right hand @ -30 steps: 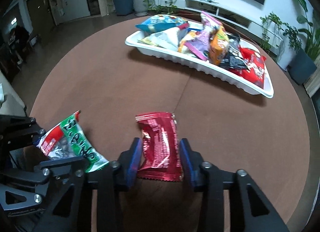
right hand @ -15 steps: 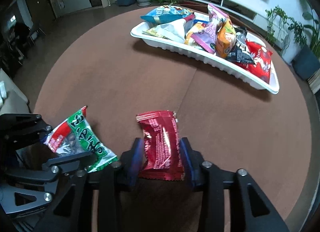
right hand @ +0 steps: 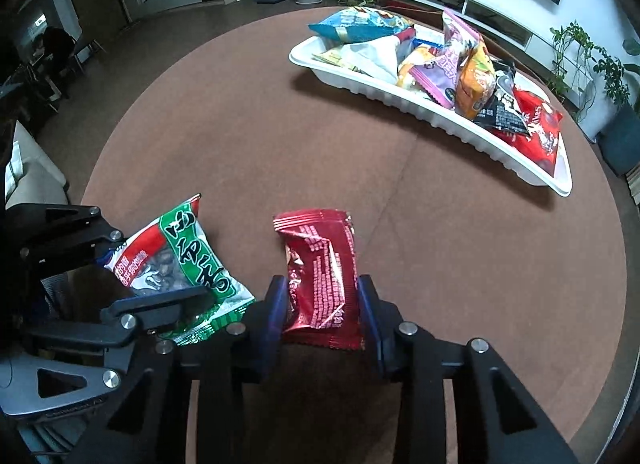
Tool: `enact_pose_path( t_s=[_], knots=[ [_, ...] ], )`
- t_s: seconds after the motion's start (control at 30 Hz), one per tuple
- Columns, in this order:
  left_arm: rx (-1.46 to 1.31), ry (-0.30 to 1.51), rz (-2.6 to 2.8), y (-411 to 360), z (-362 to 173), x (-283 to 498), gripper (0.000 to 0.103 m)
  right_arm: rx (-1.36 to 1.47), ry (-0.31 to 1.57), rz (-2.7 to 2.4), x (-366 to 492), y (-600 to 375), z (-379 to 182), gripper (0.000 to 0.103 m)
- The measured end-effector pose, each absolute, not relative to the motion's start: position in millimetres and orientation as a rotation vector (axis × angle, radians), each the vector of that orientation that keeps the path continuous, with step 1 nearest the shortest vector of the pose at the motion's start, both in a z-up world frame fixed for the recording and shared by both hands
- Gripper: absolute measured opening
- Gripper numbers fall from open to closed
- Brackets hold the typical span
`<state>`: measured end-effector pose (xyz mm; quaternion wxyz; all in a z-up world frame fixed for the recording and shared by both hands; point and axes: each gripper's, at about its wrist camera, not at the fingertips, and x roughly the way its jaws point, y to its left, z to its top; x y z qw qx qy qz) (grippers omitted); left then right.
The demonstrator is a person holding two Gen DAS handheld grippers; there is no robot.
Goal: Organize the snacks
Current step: 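Carry the green and red packets over the white tray and lower them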
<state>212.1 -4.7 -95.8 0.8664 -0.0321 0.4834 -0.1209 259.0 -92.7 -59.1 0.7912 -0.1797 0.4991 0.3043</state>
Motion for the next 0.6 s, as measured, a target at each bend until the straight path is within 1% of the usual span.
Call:
enact_pose_path(
  t_s=[0.27,0.6],
  knots=[
    [-0.075,0.993,-0.263,-3,-91,210,0.020,-0.311,1.046,0.651,245,-108,-56,0.033],
    [-0.104,0.947,-0.276,1,-71,210,0.019,-0.123,0.996,0.631,249,-150,-34,0.033]
  ],
)
